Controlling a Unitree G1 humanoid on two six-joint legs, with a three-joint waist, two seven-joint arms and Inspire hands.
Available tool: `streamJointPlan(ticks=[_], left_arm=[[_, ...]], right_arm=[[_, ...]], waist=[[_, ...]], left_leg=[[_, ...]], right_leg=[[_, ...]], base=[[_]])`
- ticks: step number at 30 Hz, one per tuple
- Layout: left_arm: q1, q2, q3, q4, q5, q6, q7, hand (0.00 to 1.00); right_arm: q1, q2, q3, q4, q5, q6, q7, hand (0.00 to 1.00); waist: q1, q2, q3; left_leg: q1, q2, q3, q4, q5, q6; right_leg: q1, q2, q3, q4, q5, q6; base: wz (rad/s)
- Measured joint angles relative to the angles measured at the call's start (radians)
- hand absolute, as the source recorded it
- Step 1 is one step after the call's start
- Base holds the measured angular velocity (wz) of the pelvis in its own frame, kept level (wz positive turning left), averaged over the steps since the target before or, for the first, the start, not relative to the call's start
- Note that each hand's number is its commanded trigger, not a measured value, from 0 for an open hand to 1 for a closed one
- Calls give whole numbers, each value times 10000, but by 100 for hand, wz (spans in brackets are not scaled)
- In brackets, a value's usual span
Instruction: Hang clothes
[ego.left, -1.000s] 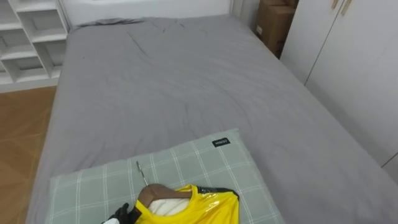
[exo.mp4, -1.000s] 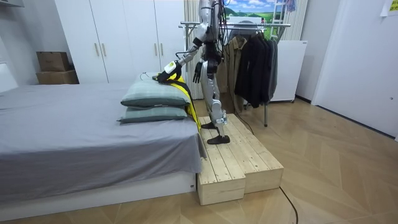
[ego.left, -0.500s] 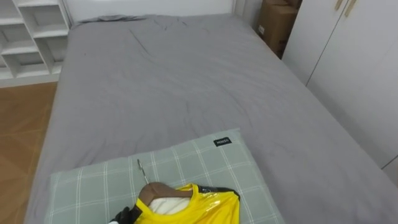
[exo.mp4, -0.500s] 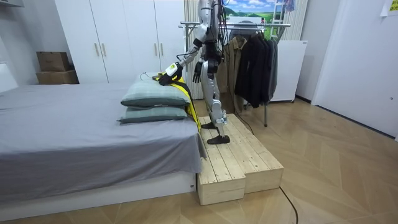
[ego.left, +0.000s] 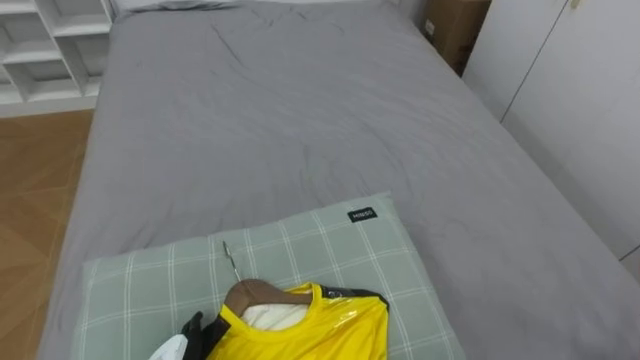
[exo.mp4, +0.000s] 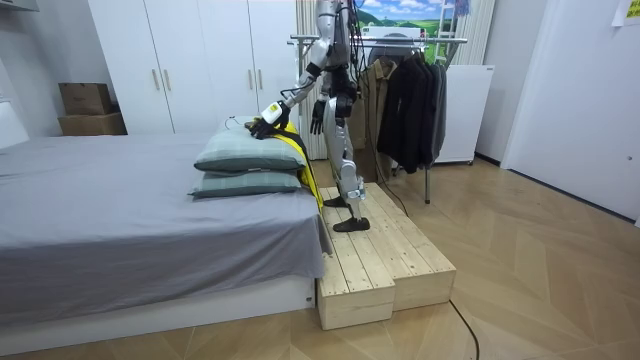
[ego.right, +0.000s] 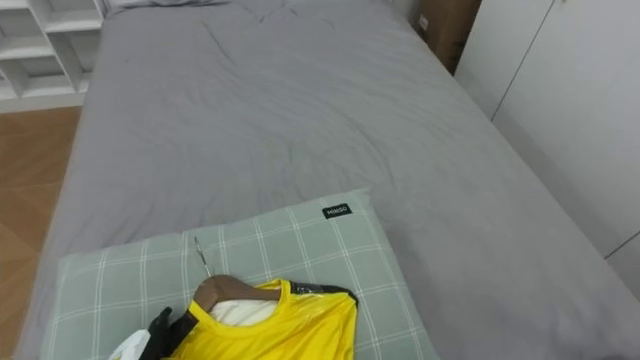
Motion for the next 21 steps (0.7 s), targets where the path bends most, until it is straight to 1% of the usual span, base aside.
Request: streamJointPlan(ticks=[4,5,6,8,10,11,13,16,21], left_arm=[[-330,40,149,190,-225,-6,339,0],[-455,58,148,253,-236,-6,411,0],[-505,57,141,291,-238,-7,448,0],[-699,64,137,450,-255,-85,562,0],[-828,93,136,577,-440,-209,612,0],[-887,120,136,584,-465,-226,623,0],[-969,139,151,587,-477,-246,624,0],[-1032,153,150,588,-546,-269,622,0],[-1212,201,156,624,-594,-298,614,0]], right_arm=[[-325,66,230,299,2,83,-55,0],[-370,107,238,313,7,84,-124,0],[-383,121,238,309,7,85,-156,0],[-408,151,243,307,37,88,-320,0],[-482,175,258,307,50,133,-354,0],[-570,192,303,311,52,201,-367,0],[-612,205,434,307,51,208,-419,0],[-680,214,501,308,48,281,-433,0],[-788,254,551,308,46,293,-452,0]], waist=[[-12,-63,23],[-27,-98,41],[-43,-104,40],[-44,-168,67],[-32,-208,78],[-29,-227,90],[-26,-266,103],[-25,-284,102],[-2,-315,109]], left_leg=[[-231,-4,-33,32,12,4],[-345,-6,-81,81,42,5],[-394,-7,-117,91,45,5],[-523,-32,-220,102,73,9],[-666,-37,-234,130,86,13],[-777,-36,-249,171,90,12],[-879,-36,-286,183,115,10],[-973,-36,-328,235,122,7],[-1212,-39,-368,345,123,7]], right_leg=[[-222,-6,-3,25,35,-6],[-303,-17,-46,20,87,-16],[-327,-22,-84,21,94,-20],[-407,-55,-178,21,94,-20],[-544,-64,-198,40,105,-28],[-638,-65,-207,42,128,-36],[-713,-70,-247,41,141,-43],[-764,-76,-297,48,143,-46],[-1007,-99,-330,181,154,-63]], base=[[1],[7],[13],[13],[3],[0],[5],[4],[1]])
